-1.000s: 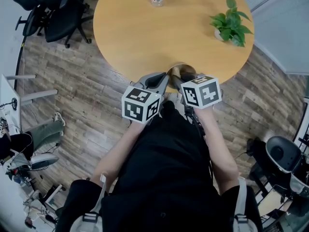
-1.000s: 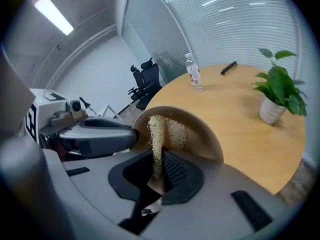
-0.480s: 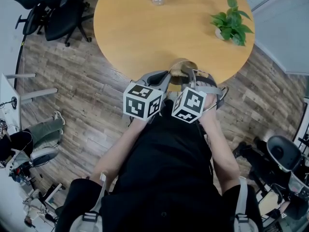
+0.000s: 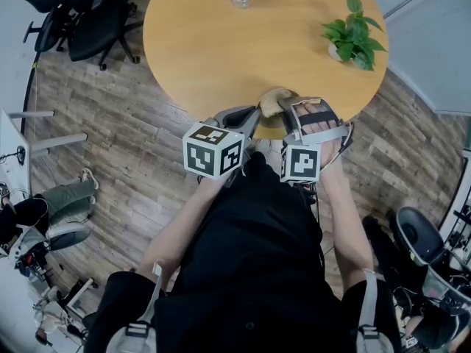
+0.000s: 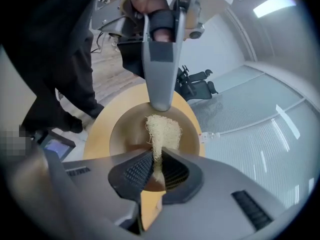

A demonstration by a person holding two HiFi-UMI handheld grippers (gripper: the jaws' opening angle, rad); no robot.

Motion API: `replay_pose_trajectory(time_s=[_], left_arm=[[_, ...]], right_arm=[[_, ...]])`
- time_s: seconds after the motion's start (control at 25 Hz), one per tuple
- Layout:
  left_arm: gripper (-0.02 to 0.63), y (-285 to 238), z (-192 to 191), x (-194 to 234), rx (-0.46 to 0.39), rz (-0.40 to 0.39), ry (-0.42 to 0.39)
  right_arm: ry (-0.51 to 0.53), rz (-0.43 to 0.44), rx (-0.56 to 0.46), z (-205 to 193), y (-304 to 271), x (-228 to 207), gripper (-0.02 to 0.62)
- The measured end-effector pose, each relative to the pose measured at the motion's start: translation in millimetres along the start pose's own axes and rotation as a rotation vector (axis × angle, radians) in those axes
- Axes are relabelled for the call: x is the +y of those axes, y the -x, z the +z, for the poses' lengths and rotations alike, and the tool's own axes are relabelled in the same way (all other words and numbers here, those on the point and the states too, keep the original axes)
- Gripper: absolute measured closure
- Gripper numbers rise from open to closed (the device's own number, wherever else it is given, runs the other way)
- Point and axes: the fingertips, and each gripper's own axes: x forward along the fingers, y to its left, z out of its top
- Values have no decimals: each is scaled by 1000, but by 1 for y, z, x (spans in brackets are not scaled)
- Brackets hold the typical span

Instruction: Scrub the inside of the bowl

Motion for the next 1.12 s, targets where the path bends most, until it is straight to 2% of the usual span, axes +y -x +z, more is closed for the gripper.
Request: replay_pose_trajectory(time_s=[0.16, 0.32, 0.4, 0.56, 0.68, 0.92, 1.04, 1.12], left_arm=[[589, -1, 2, -3, 0, 8, -45], [589, 0, 1, -2, -5, 18, -53], [589, -1, 0, -2, -6, 15, -53], [589, -2, -2, -4, -6, 3, -49], [591, -2, 0, -5, -10, -2, -60], [591, -1, 0, -3, -24, -6, -40], [591, -1, 1, -1, -31, -1, -39], [591, -1, 2, 0, -34, 4, -40]], right_arm=[[-242, 69, -17, -2, -5, 6, 558], [-498, 204, -25, -1, -5, 18, 558], [-701, 302, -34, 1, -2, 25, 558], [-1176, 517, -83, 10, 3, 32, 558], [-1453, 630, -142, 16, 3, 26, 558], [-1891, 753, -335, 21, 8, 2, 558], [-2054, 776, -425, 20, 10, -8, 558], [-2139, 762, -449, 13, 10, -9, 558]])
